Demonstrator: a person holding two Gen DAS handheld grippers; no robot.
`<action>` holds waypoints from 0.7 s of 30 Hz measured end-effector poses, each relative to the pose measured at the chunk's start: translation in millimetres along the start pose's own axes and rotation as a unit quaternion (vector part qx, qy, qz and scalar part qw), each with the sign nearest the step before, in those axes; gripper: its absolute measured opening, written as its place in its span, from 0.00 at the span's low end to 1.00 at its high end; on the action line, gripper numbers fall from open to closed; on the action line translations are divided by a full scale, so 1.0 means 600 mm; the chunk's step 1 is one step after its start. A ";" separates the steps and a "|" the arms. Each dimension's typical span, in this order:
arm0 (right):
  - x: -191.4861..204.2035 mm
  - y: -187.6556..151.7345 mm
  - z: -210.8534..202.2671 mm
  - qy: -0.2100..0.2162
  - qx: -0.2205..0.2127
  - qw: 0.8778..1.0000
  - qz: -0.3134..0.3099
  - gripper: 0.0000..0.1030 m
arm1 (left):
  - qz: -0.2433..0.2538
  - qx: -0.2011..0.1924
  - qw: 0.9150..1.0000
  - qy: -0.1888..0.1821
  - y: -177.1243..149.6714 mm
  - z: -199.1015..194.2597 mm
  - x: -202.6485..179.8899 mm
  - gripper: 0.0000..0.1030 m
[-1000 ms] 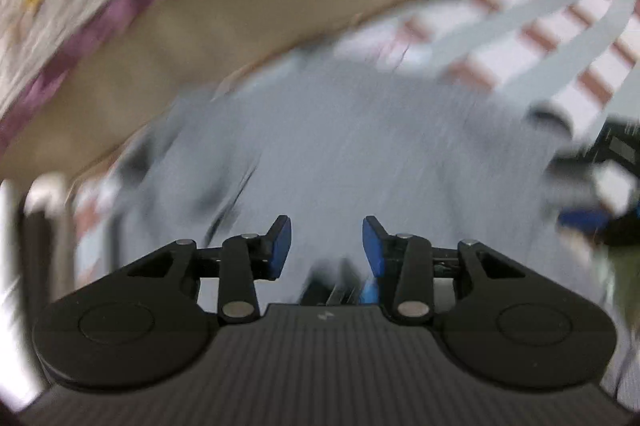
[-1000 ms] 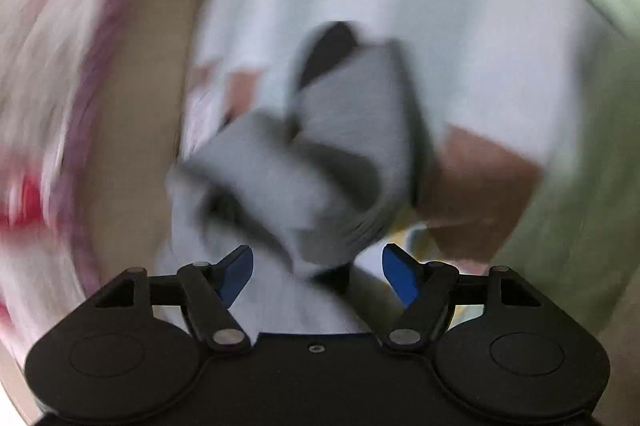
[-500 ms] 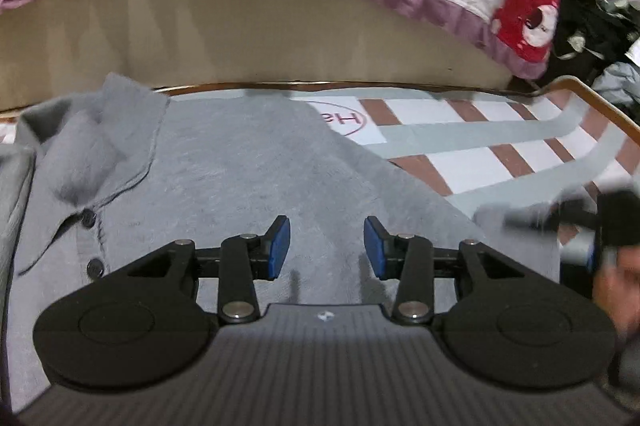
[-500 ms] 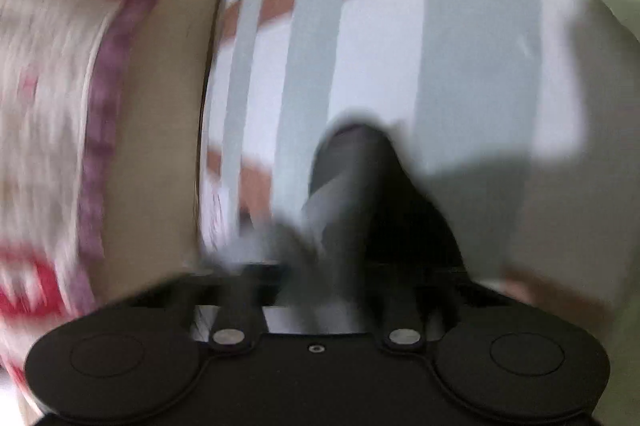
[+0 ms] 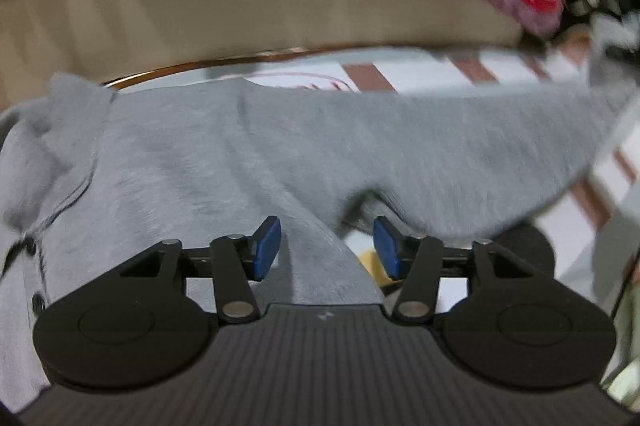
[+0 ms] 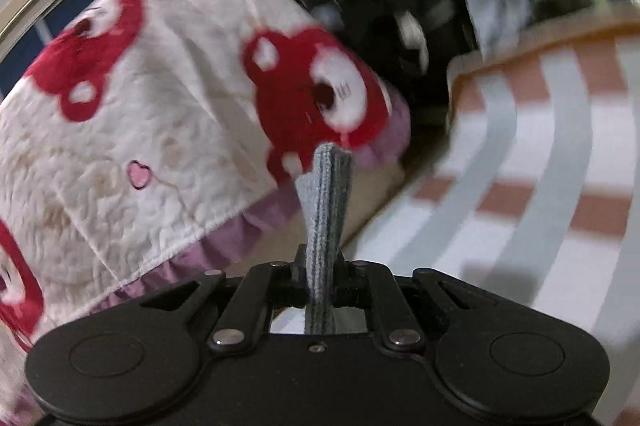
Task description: Fold clothes
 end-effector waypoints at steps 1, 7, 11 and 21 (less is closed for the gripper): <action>-0.001 -0.006 0.008 -0.007 0.006 1.000 -0.001 0.11 | 0.019 0.010 1.000 0.012 -0.003 0.011 -0.004 0.53; 0.037 -0.039 0.044 0.003 0.028 0.998 -0.055 0.11 | 0.035 0.019 0.998 0.044 0.001 0.047 0.017 0.83; 0.094 -0.034 0.062 0.056 0.015 0.990 -0.125 0.11 | 0.010 0.006 0.999 0.051 0.010 0.062 0.045 0.54; 0.084 0.110 0.036 0.058 -0.074 0.991 -0.094 0.11 | 0.041 -0.063 0.997 -0.002 0.072 0.038 -0.006 0.14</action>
Point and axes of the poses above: each gripper's, at about its wrist camera, not at the fingertips, and z roughly the way its jaws point, x to its left, y to its top, the point moved 7 cm from there along z, roughly the way its jaws point, and after that the axes turned 14 degrees about -y, right-handed, at the moved point
